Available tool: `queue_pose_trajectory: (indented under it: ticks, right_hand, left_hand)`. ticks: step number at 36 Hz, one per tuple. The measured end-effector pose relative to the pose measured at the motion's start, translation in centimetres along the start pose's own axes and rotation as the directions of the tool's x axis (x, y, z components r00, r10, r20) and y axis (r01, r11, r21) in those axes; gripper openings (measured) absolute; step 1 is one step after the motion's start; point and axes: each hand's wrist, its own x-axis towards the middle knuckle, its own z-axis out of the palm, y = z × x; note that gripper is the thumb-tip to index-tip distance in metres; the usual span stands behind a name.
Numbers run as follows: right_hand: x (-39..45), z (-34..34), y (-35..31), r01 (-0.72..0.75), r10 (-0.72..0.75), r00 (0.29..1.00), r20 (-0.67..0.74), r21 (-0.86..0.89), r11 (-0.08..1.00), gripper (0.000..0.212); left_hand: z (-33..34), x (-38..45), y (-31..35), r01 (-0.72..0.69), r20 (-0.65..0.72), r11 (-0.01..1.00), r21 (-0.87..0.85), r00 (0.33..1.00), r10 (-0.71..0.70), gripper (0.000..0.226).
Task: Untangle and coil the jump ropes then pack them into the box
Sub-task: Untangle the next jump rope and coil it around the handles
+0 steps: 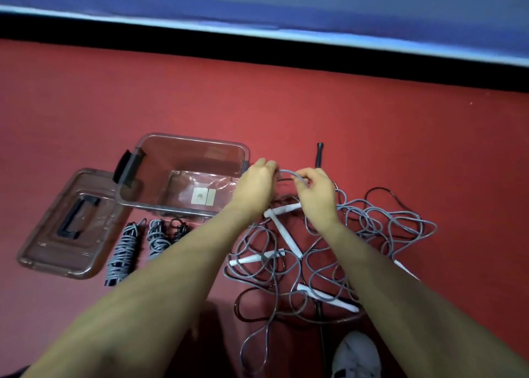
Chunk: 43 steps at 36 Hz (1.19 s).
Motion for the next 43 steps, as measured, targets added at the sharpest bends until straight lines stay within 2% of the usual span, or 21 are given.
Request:
queue_pose_trajectory:
  ticks: [3,9,16,19,23,25,27,29,32,34,36,38,43]
  right_hand:
    - [0.1,-1.8,-2.4,-0.002,0.002,1.000,-0.026,0.022,1.000,0.009]
    - [-0.4,-5.2,-7.6,0.000,-0.001,1.000,0.019,0.061,0.998,0.009]
    - [-1.7,-9.3,-14.0,0.055,-0.071,0.967,0.243,0.070,0.996,0.028]
    - [-2.2,-10.9,-16.1,0.139,-0.144,0.968,0.205,0.037,0.990,0.027]
    - [-2.7,-12.1,-18.4,0.136,-0.159,0.974,0.161,0.143,0.980,0.013]
    - [-2.9,-12.6,-19.4,0.126,-0.151,0.981,0.122,0.192,0.973,0.011]
    - [-3.1,-13.1,-20.3,0.116,-0.145,0.985,0.088,0.274,0.955,0.012]
    - [-3.4,-13.5,-20.9,0.123,-0.148,0.988,0.048,0.342,0.932,0.016]
    - [-3.4,-14.0,-21.4,0.105,-0.133,0.990,0.036,0.421,0.901,0.019]
    - [-3.3,-14.2,-21.3,0.081,-0.134,0.987,0.084,0.462,0.883,0.024]
    - [-3.3,-14.1,-21.1,0.043,-0.122,0.983,0.134,0.480,0.876,0.028]
    - [-3.2,-14.0,-20.8,-0.011,-0.093,0.983,0.159,0.552,0.833,0.029]
    - [-2.6,-14.4,-21.2,-0.115,-0.088,0.972,0.218,0.767,0.631,0.026]
  left_hand:
    - [-2.8,0.0,1.2,-0.082,-0.088,0.991,-0.104,0.993,0.073,0.019]
    - [-9.5,-1.1,4.0,-0.264,-0.164,0.956,-0.127,0.956,0.243,0.018]
    - [-16.6,-3.2,7.9,-0.357,-0.229,0.914,-0.190,0.922,0.313,0.014]
    - [-20.2,-4.1,10.2,-0.405,-0.313,0.884,-0.233,0.892,0.326,0.013]
    - [-23.3,-4.6,12.6,-0.456,-0.407,0.835,-0.308,0.856,0.318,0.012]
    - [-24.0,-4.7,13.3,-0.469,-0.448,0.827,-0.309,0.839,0.308,0.021]
    - [-24.3,-4.8,13.4,-0.421,-0.456,0.842,-0.337,0.855,0.245,0.032]
    - [-24.1,-4.9,12.9,-0.314,-0.396,0.883,-0.347,0.903,0.165,0.035]
    - [-22.0,-5.3,10.9,-0.133,-0.130,0.959,-0.252,0.986,0.103,0.044]
    - [-20.2,-6.0,9.7,-0.077,0.042,0.984,-0.159,0.995,0.085,0.049]
    - [-18.9,-6.7,9.0,-0.042,0.130,0.970,-0.240,0.989,0.075,0.044]
    - [-18.0,-7.1,8.8,-0.030,0.169,0.917,-0.397,0.980,0.105,0.035]
    - [-17.9,-7.1,9.6,-0.081,0.150,0.788,-0.610,0.965,0.216,0.031]
